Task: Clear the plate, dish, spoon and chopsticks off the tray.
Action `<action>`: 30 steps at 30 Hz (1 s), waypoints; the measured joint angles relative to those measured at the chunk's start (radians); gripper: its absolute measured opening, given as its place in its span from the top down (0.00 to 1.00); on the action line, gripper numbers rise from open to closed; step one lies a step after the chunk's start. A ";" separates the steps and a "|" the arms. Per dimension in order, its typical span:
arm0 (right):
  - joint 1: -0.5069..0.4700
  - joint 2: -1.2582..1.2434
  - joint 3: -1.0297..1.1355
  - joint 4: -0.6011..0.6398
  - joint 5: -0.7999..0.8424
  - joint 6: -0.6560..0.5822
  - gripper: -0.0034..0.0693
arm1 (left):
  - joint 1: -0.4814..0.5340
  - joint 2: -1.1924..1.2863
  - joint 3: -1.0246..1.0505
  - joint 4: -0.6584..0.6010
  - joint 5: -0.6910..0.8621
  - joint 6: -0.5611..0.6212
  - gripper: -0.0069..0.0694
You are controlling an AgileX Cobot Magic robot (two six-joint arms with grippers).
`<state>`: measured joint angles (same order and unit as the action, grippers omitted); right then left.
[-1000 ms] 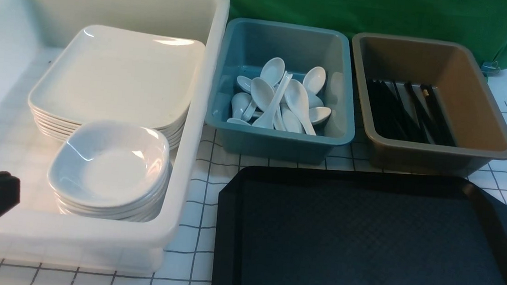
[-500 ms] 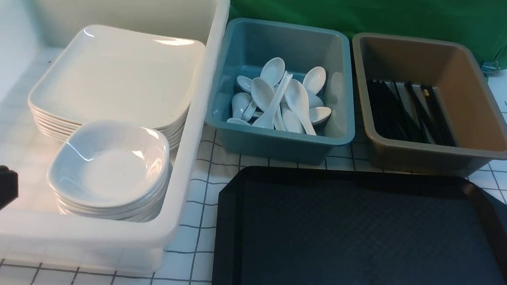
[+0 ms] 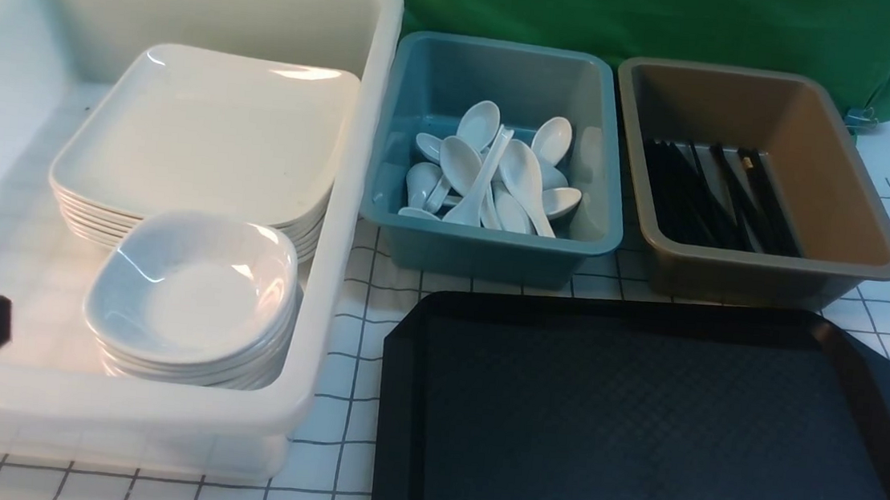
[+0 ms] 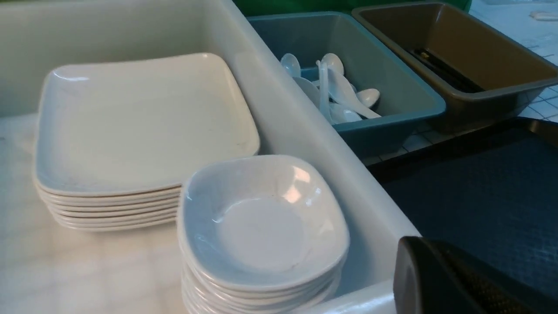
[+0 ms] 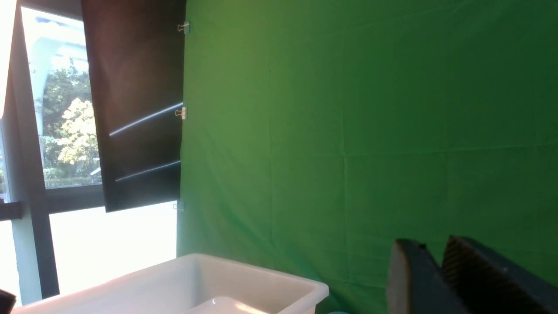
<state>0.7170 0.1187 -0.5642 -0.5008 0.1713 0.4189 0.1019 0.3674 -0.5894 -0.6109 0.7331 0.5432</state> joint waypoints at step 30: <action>0.000 0.000 0.001 0.000 0.002 0.000 0.72 | -0.094 -0.368 0.595 0.585 -0.504 -0.524 0.90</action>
<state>0.7170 0.1187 -0.5634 -0.5008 0.1733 0.4189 0.0076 -0.0004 0.0057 -0.0257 0.2288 0.0189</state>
